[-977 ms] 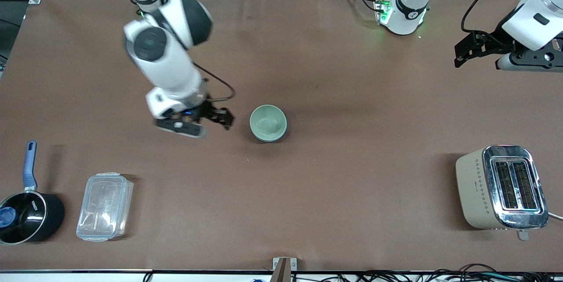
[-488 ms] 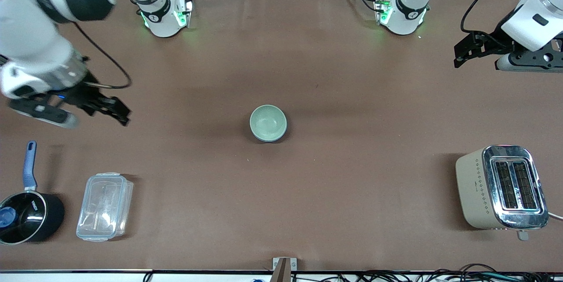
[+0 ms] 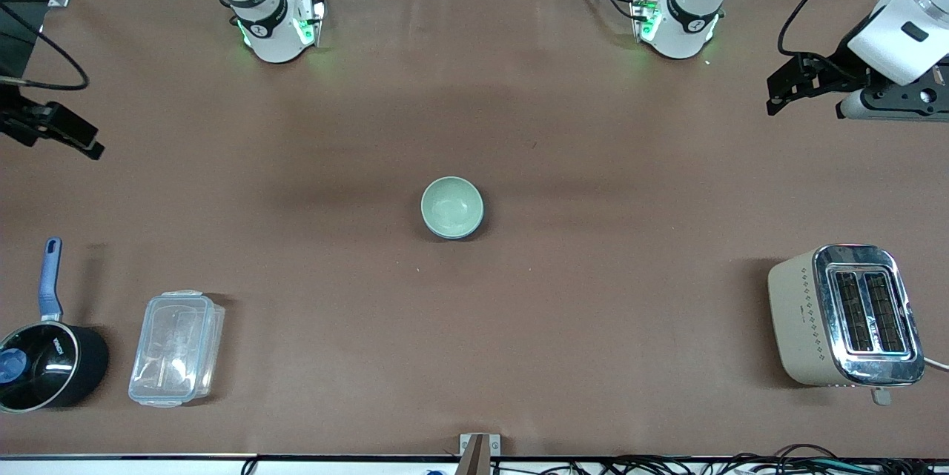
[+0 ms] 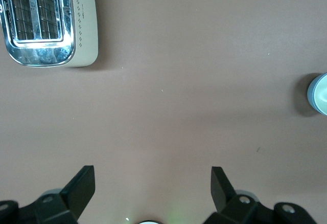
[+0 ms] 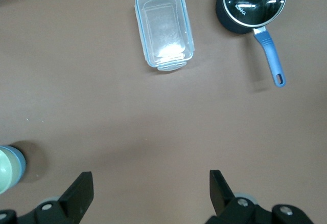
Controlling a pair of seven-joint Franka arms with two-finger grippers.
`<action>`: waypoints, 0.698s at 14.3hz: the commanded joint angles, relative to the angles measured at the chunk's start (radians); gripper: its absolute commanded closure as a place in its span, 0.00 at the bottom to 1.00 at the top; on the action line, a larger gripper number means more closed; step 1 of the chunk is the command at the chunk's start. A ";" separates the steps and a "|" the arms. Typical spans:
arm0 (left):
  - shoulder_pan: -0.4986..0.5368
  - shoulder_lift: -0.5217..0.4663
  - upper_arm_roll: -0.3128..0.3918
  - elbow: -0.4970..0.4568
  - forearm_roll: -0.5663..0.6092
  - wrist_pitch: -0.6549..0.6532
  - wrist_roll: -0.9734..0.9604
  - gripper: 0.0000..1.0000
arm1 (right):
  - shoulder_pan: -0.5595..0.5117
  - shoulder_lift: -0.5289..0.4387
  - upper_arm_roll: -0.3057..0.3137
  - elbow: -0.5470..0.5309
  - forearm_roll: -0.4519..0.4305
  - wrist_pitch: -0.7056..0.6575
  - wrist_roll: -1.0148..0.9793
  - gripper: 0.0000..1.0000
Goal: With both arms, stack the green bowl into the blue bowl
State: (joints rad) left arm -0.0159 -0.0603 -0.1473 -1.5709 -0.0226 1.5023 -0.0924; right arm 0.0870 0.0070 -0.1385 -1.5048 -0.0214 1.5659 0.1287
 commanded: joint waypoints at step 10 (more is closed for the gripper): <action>0.010 0.013 0.003 0.025 0.033 -0.008 0.010 0.00 | 0.000 0.011 -0.027 0.006 0.024 -0.023 -0.055 0.00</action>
